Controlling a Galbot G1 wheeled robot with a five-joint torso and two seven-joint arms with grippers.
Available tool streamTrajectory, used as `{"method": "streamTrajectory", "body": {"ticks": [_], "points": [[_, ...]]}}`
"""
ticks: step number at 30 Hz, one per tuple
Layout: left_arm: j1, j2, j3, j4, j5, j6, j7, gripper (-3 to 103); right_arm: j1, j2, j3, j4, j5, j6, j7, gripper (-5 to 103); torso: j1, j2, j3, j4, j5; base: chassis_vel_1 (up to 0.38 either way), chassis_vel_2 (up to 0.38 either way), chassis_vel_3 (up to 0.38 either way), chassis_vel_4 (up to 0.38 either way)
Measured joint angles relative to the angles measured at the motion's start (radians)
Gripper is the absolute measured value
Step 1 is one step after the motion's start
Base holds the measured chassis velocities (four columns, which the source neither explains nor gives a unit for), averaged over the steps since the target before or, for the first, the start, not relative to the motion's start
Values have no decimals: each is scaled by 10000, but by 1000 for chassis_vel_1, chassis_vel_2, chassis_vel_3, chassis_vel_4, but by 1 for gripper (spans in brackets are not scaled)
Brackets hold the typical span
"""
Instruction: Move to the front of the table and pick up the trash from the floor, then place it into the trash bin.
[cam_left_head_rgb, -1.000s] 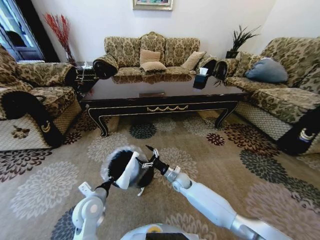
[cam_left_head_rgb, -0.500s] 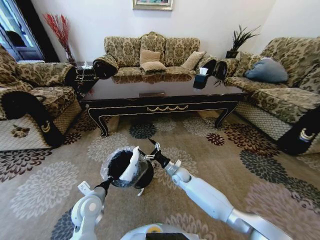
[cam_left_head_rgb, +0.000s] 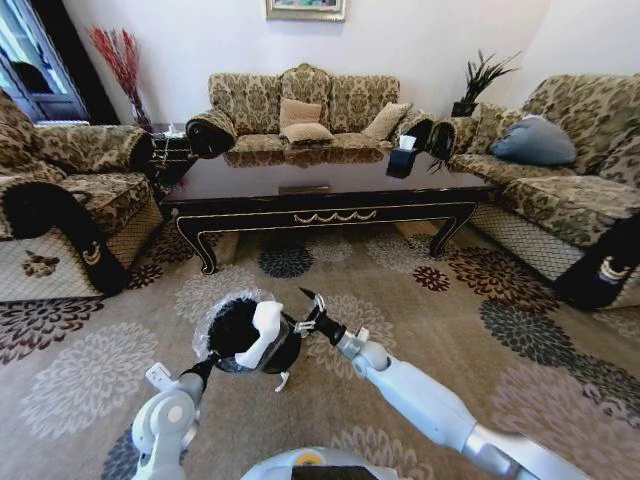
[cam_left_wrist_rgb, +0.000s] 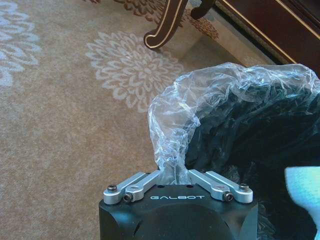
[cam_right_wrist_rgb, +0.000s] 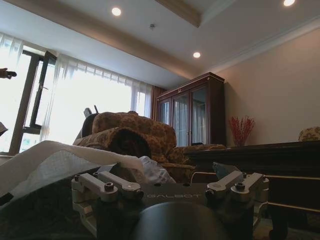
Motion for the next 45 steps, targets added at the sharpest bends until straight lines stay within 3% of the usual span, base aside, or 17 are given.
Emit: {"method": "streamTrajectory", "body": {"ticks": [7,12,24,30,38,45], "points": [[6,13,-32,7,-97,-5,26,2,-366,-327,135,18,-296,54,-179,100,0,0,0,-1,0,0,0,0,0],[-7,38,-15,-58,-161,-6,31,2,-626,-326,419,-187,-806,39,122,100,0,0,0,-1,0,0,0,0,0],[-43,48,41,38,-191,-11,62,2,-572,-238,507,-255,-956,-16,667,100,0,0,0,1,-1,0,0,0,0],[-77,144,-34,268,-174,-58,79,2,-341,-375,651,202,-516,-121,798,100,0,0,0,2,0,0,0,0,0],[-381,278,598,691,432,-141,95,2,718,-767,-234,1072,-176,-202,1037,100,0,1,0,3,-2,0,0,0,0],[-1069,352,1763,1252,979,-284,171,2,1697,-728,-1479,587,-723,-73,1035,100,0,0,1,-1,0,0,0,0,0]]}}
